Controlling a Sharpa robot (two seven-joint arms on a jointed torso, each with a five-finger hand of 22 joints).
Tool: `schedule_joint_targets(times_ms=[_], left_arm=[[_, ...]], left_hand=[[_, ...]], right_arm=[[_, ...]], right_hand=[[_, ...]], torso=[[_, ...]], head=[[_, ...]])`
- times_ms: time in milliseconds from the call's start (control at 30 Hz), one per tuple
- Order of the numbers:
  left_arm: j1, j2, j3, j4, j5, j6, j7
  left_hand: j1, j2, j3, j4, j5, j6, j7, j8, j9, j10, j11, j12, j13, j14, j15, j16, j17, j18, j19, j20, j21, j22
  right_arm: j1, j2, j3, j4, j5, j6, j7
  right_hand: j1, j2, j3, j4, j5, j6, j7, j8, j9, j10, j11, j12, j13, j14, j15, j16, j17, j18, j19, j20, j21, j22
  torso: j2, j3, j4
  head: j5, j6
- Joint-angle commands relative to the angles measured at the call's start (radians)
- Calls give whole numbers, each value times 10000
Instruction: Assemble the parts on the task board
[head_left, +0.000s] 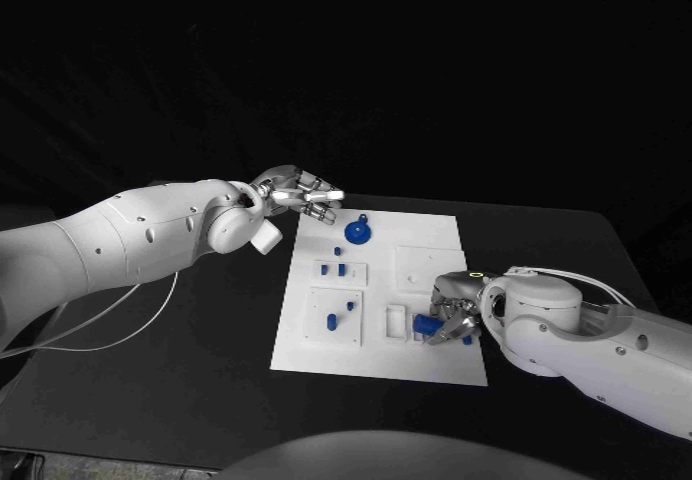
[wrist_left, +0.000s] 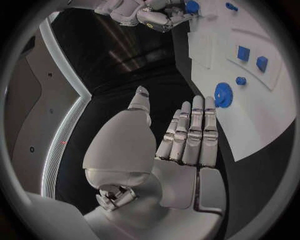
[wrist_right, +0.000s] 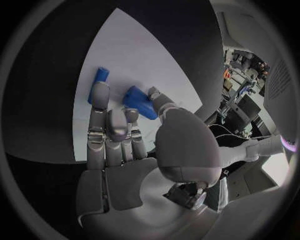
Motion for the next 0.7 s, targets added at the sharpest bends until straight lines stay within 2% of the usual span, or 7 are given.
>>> schedule_joint_targets(times_ms=[33,100,167,400,500,633,700], left_arm=[[-5,9,6,29,144,233,20],[-5,6,5,31,145,234,15],[-5,0,5,33,146,236,10],[-5,-17,4,42,139,293,-37],[-5,-22,3,45,127,313,-49],[-5,-21,2,46,116,334,-55],[-5,-16,1,47,113,353,-63]], left_hand=[[13,77,8,39,-11,-74,5,-45,-11,-68,0,-35,11,-47,-2,-20,-22,24,34,54,-52,-11],[13,77,8,39,-11,-74,5,-45,-11,-68,0,-35,11,-47,-2,-20,-22,24,34,54,-52,-11],[13,77,8,39,-11,-74,5,-45,-11,-68,0,-35,11,-47,-2,-20,-22,24,34,54,-52,-11],[5,91,-6,32,-11,-80,3,-47,-12,-75,3,-37,10,-51,1,-20,-27,23,32,58,-57,-12],[5,91,-6,32,-11,-80,3,-47,-12,-75,3,-37,10,-51,1,-20,-27,23,32,58,-57,-12],[5,91,-6,32,-11,-80,3,-47,-12,-75,3,-37,10,-51,1,-20,-27,23,32,58,-57,-12],[5,91,-6,32,-11,-80,3,-47,-12,-75,3,-37,10,-51,1,-20,-27,23,32,58,-57,-12]], right_arm=[[-57,-13,-69,-65,-137,-324,-67],[-57,-34,-77,-75,-49,-685,-117],[-56,-61,-82,-69,152,-971,-168],[-44,-209,-54,21,1380,-1689,-345],[-8,-265,10,38,1911,-1850,-403],[42,-303,141,24,2674,-2016,-458],[77,-291,189,-15,3177,-2092,-512]], right_hand=[[59,330,707,-78,-162,481,-139,-3,17,87,-99,82,43,95,-38,56,31,-78,379,-45,122,33],[-184,502,1363,-389,-177,856,-266,-35,10,137,-182,79,62,102,-103,33,21,-139,376,-121,162,31],[-358,669,1685,-599,-224,1016,-325,-20,19,191,-212,87,91,109,-134,19,16,-181,379,-159,197,19],[-623,1010,1801,-973,-64,1259,-427,-12,128,294,-273,37,135,118,-162,-76,-59,-247,369,-190,173,-60],[-775,1098,1861,-1008,-3,1324,-461,-13,178,343,-293,4,141,124,-172,-92,-85,-271,369,-202,182,-80],[-991,1214,1787,-1185,308,1375,-477,-14,259,426,-310,-38,188,136,-172,-48,-88,-311,368,-207,263,-84],[-1085,1179,1712,-1201,438,1396,-497,-13,275,447,-311,-56,206,130,-171,-49,-100,-317,363,-206,269,-94]], torso=[[-2,5,-1],[0,2,1],[3,5,4],[-4,1,6],[-3,-5,5],[0,-5,1],[-2,-7,7]], head=[[2,3],[-1,6],[14,8],[12,-4],[12,-1],[-4,12],[-4,11]])
